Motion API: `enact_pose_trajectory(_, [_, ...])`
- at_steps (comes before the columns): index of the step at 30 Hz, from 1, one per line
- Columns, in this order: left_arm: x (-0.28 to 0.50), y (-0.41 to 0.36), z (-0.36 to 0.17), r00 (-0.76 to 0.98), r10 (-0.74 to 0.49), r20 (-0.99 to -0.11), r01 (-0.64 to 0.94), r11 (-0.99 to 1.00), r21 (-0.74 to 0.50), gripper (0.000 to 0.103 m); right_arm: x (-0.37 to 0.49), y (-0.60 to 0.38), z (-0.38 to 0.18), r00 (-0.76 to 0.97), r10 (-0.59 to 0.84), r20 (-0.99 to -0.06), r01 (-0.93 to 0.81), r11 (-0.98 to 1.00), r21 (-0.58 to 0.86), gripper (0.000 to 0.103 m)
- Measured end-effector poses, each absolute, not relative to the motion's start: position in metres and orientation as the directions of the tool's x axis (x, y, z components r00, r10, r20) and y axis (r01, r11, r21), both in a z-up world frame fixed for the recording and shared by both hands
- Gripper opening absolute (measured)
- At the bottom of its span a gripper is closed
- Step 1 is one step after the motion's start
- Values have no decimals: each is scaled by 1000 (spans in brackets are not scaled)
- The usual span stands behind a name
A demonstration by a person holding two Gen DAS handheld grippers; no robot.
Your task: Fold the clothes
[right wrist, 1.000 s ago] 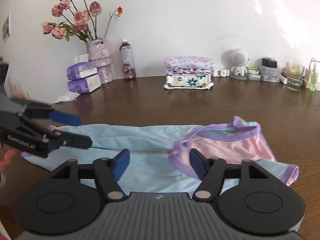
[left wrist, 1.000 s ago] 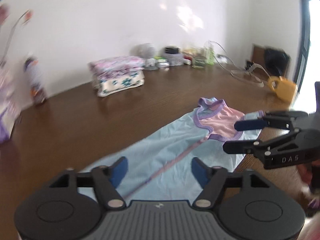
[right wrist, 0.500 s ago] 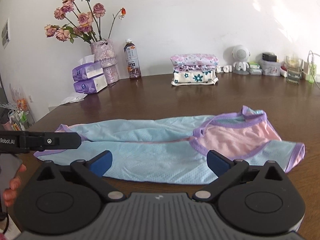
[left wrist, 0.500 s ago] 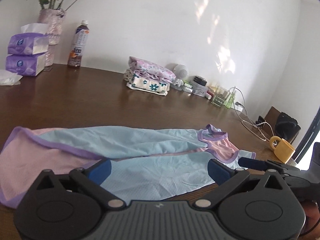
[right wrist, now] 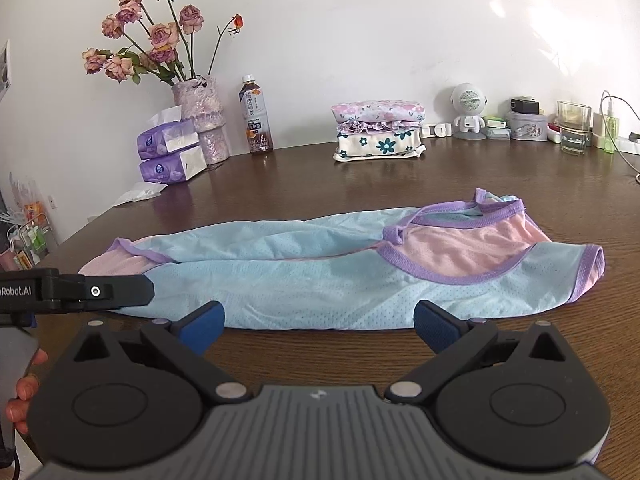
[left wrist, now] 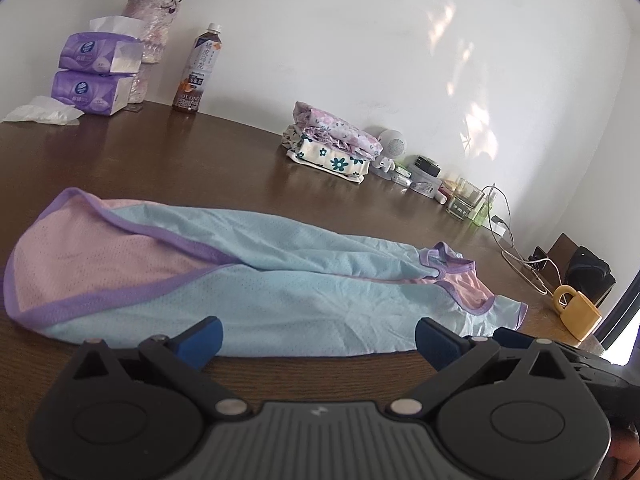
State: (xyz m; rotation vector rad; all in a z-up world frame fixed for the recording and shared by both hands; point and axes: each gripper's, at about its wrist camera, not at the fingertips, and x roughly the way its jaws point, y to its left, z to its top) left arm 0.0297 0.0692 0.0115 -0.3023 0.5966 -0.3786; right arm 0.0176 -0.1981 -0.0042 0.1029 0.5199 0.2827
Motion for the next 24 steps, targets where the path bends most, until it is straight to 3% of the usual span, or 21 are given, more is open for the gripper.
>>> enact_pose_trajectory(24, [21, 71, 1, 804, -403, -438, 255, 898, -358, 103, 14, -199, -12, 851, 289, -439, -229, 956, 184, 103])
